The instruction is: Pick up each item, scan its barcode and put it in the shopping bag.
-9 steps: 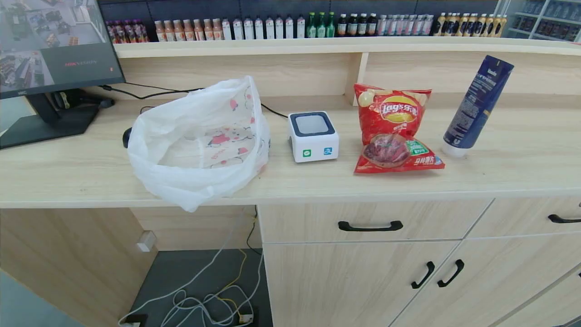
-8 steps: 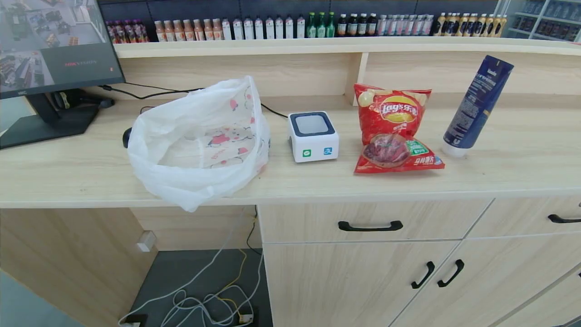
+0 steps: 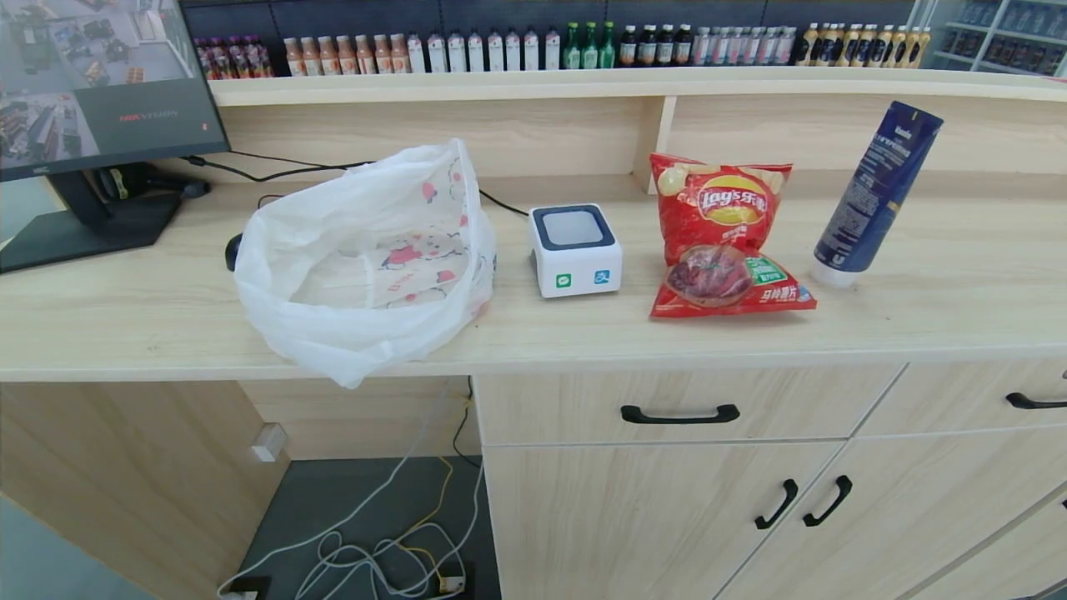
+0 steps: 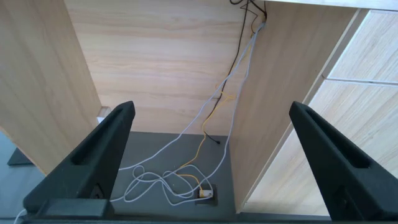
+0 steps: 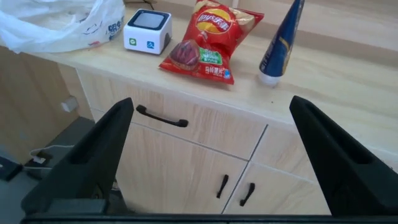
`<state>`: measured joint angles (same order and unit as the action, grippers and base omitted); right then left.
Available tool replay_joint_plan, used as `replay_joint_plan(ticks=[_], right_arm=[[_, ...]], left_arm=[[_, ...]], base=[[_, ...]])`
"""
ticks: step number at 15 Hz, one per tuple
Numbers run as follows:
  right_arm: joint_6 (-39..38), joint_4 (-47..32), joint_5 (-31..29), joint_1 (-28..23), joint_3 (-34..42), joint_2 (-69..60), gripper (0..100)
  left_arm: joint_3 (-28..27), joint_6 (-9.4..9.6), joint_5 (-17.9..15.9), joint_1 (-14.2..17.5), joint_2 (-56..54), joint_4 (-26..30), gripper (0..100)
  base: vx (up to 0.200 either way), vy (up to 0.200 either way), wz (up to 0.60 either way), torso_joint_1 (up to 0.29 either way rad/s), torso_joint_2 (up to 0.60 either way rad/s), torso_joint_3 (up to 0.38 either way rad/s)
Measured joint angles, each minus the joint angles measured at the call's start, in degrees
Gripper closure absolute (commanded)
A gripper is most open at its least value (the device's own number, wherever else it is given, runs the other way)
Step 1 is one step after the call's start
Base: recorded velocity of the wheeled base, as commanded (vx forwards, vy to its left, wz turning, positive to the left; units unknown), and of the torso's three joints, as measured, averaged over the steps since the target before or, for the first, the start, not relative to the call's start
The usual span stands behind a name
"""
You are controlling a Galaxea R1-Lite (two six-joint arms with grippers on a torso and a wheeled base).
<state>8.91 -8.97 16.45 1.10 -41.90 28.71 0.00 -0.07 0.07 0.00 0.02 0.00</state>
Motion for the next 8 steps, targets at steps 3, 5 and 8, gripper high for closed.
replay_joint_plan(ticks=[3, 5, 8], right_arm=[[0.0, 3.0, 1.2, 2.6, -2.8, 9.8, 0], [-0.2, 7.2, 1.3, 5.8, -3.3, 16.8, 0], [-0.3, 11.3, 0.5, 11.0, -3.3, 26.8, 0]], left_arm=[[0.0, 0.0, 0.0, 0.0, 0.0, 0.0, 0], [0.0, 0.0, 0.0, 0.0, 0.0, 0.0, 0], [0.0, 0.0, 0.0, 0.0, 0.0, 0.0, 0]], base=[[0.0, 0.0, 0.0, 0.0, 0.0, 0.0], [0.0, 0.0, 0.0, 0.0, 0.0, 0.0], [0.0, 0.0, 0.0, 0.0, 0.0, 0.0]])
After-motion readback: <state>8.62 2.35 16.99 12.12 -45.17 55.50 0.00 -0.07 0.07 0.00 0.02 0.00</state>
